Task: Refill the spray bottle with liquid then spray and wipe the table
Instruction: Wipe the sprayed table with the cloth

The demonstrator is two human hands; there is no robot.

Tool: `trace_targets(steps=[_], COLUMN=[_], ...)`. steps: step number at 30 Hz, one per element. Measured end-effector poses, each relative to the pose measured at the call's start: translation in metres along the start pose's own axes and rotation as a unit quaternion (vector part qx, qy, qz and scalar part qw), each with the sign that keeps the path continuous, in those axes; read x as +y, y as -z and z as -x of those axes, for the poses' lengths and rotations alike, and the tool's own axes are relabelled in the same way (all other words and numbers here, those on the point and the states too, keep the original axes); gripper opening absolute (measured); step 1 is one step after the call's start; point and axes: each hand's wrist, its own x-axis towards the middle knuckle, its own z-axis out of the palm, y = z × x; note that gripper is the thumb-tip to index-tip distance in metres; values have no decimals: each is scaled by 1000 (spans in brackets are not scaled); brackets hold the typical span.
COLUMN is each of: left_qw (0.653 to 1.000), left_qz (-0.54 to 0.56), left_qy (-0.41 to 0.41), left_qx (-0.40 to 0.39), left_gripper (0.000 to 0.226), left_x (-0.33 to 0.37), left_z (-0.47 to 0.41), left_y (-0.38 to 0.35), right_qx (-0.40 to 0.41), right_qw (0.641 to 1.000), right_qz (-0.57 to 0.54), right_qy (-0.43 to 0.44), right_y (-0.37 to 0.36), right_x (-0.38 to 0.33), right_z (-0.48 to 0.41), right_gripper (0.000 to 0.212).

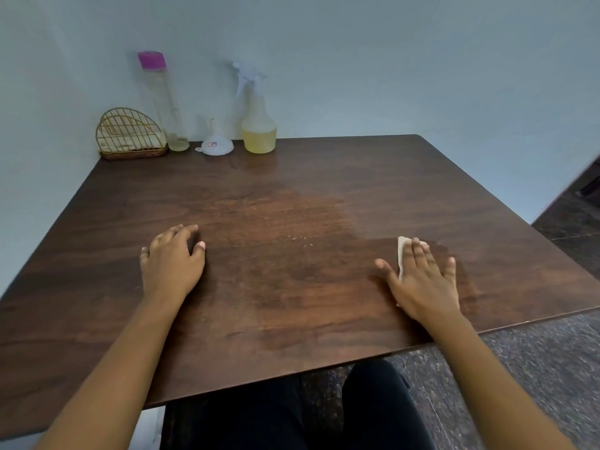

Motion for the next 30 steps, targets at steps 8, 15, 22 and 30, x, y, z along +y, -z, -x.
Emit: trace_targets(steps=[8,15,22,30], left_qw=[997,997,997,997], left_qz=[-20,-40,-48,-51], left_qy=[73,55,31,34], left_qx=[1,-26,-42,-51], left_gripper=[44,46,48,49], left_x=[-20,-16,-13,-14], left_z=[-1,-3,-3,-4], left_y=[7,5,3,3], right_qx=[-17,41,56,24], right_qw=[947,996,997,963], right_qz=[-67,-43,-24,-56], right_qy=[312,67,38,262], right_y=[-33,-12,-13,-25], right_x=[-208,-62,-76,-203], right_z=[86,-7,-32,5], right_gripper=[108,91,90,84])
